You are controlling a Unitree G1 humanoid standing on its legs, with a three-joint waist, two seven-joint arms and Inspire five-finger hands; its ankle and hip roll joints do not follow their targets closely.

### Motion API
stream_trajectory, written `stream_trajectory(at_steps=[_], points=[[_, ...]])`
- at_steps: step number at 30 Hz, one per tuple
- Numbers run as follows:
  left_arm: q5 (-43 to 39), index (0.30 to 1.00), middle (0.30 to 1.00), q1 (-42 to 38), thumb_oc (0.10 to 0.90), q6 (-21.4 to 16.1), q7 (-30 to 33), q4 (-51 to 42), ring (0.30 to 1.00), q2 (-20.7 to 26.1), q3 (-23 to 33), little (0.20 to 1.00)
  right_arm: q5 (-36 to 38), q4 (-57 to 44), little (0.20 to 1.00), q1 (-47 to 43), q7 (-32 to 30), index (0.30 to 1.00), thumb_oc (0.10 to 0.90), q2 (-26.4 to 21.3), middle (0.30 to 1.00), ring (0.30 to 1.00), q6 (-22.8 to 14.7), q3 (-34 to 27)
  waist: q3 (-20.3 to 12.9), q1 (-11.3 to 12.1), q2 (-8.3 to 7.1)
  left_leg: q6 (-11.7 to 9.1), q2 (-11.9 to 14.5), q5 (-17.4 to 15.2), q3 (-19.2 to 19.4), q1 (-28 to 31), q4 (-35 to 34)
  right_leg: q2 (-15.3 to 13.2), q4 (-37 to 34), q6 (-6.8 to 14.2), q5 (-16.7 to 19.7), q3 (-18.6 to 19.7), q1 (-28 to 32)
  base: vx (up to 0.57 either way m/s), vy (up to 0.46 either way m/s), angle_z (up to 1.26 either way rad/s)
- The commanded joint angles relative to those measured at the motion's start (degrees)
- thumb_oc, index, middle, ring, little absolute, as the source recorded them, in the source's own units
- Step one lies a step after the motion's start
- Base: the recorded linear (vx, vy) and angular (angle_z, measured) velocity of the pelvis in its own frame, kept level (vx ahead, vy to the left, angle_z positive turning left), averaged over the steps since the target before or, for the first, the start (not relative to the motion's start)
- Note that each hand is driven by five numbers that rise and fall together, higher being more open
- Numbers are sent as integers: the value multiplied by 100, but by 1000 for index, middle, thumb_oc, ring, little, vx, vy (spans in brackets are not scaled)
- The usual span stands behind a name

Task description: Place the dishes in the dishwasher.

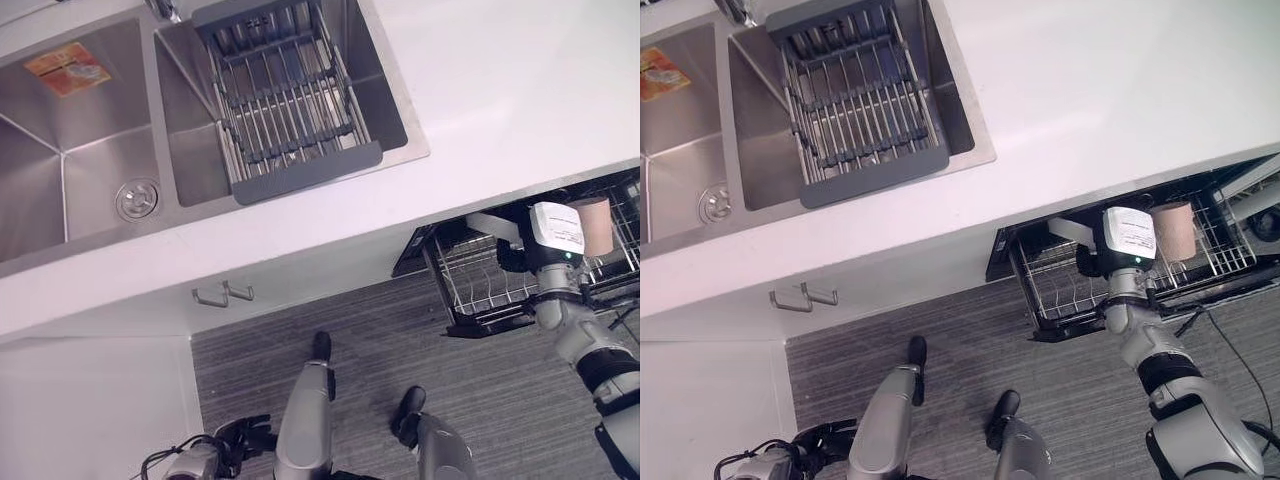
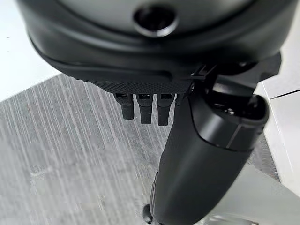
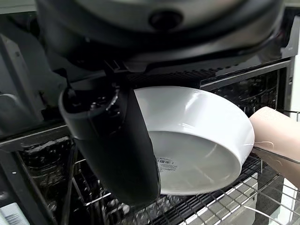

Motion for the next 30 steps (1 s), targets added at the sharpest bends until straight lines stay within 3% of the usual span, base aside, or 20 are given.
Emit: stream_trajectory(at_steps=[1,5,7,10,17,19,20,21,23,25,26,28,30], points=[[-94,900,900,291,800,-76,-52,77,900,182,-344,900,33,-125,300,-813,-929,300,400,-376,300,300,242,-234,-140,-20,103,-48,-181,46,-273,-442,-200,-72,582,-279,-701,3,134,-109,20,-10],[-341,900,900,253,800,-52,-82,56,900,112,-379,900,-196,49,300,-1098,-1265,300,400,-348,300,300,672,-92,-55,0,250,-30,-245,94,-245,-682,-200,-142,945,-315,-779,32,-306,-66,13,5],[-394,900,900,254,800,-113,-69,61,900,96,-405,900,-35,165,300,-1201,-1360,300,400,-290,300,300,911,23,-55,-2,203,-67,-333,3,-228,-719,-200,-223,1092,-290,-945,99,-425,31,-31,6],[-434,900,900,225,800,-334,-51,47,900,91,-498,900,196,420,300,-1332,-1453,300,400,-203,300,300,1253,161,-55,31,262,-52,-363,34,-216,-909,-200,-242,1301,-314,-994,113,-723,-28,9,4],[-631,900,900,149,800,-493,-82,-110,900,65,-739,900,505,862,300,-1637,-1194,300,400,-113,300,300,1801,337,-55,117,377,-19,-471,96,-245,-1323,-200,-248,1658,-361,-1087,139,-1270,-8,6,2],[-658,900,900,134,800,-480,-79,-134,900,75,-772,900,551,922,300,-1713,-992,300,400,-94,300,300,1802,359,-55,128,389,-18,-488,104,-255,-1381,-200,-238,1694,-363,-1095,142,-1343,-12,10,5],[-661,900,900,109,800,-457,-63,-164,900,84,-812,900,849,984,900,-1747,-638,900,800,-42,900,900,1517,376,-55,147,402,-11,-507,112,-269,-1451,-200,-224,1748,-367,-1102,143,-1437,-12,3,4],[-665,900,900,101,800,-456,-61,-166,900,87,-818,900,866,993,900,-1768,-587,900,800,-32,900,900,1519,382,-55,149,402,-11,-510,113,-269,-1460,-200,-224,1755,-367,-1103,146,-1450,0,0,0],[-664,900,900,64,800,-390,-37,-218,900,101,-826,900,856,968,900,-1864,95,900,800,96,900,900,1247,486,-55,180,403,-6,-517,111,-259,-1524,-200,-205,1760,-362,-1099,142,-1507,0,0,0],[-675,900,900,20,800,-325,-23,-265,900,132,-816,900,1300,919,900,-1930,1180,900,800,215,900,900,734,575,-55,199,376,-3,-505,99,-238,-1559,-200,-193,1719,-339,-1080,119,-1521,0,0,0],[-676,900,900,7,800,-310,-17,-275,900,138,-814,900,1311,902,900,-1939,1321,900,800,237,900,900,693,591,-55,202,370,0,-502,97,-232,-1563,-200,-193,1709,-337,-1075,114,-1522,-33,-12,2],[-667,900,900,-61,800,-233,-9,-309,900,181,-793,900,1612,806,900,-1933,2507,900,800,331,900,900,432,721,-55,209,318,19,-487,92,-220,-1574,-200,-196,1668,-321,-1028,89,-1545,-32,-14,2],[-658,900,900,-94,800,-203,-22,-319,900,250,-772,900,1970,729,900,-1926,3222,900,800,332,900,900,365,739,-55,202,269,43,-473,77,-203,-1541,-200,-212,1648,-298,-988,66,-1544,-16,-8,0]])
